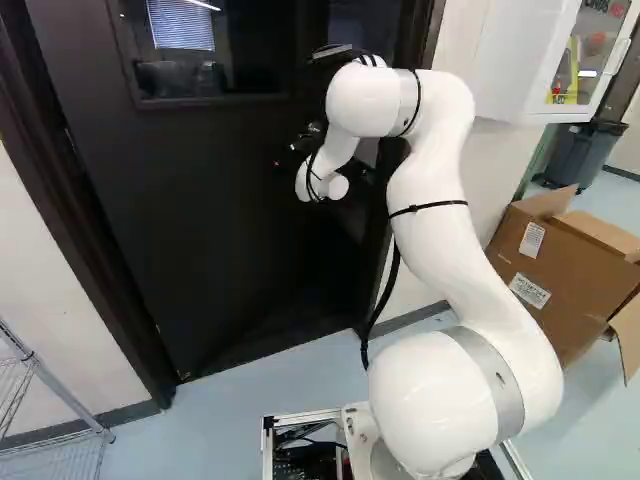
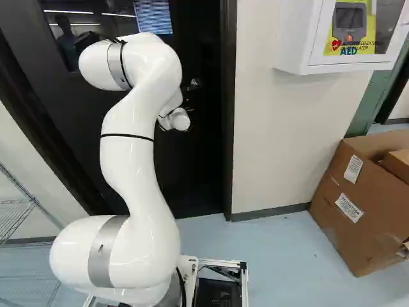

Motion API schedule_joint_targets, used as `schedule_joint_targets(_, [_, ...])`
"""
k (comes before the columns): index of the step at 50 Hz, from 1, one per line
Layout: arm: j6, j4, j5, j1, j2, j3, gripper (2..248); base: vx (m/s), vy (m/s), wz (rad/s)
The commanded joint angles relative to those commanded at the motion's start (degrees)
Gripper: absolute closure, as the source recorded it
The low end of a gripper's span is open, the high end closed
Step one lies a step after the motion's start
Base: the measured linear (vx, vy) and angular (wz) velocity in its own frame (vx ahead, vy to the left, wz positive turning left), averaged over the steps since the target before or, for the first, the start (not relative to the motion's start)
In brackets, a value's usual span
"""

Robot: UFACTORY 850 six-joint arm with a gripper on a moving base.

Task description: Open the door and move inside

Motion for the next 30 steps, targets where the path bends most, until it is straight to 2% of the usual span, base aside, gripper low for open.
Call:
schedule_joint_targets(13, [0.0, 0.46, 0.0, 0.07, 1.18, 1.66, 3, 0.0, 0.0, 0.0])
schedule_joint_targets(30, [0.0, 2.51, 0.0, 0.26, 4.95, 6.9, 3, 0.0, 0.0, 0.0])
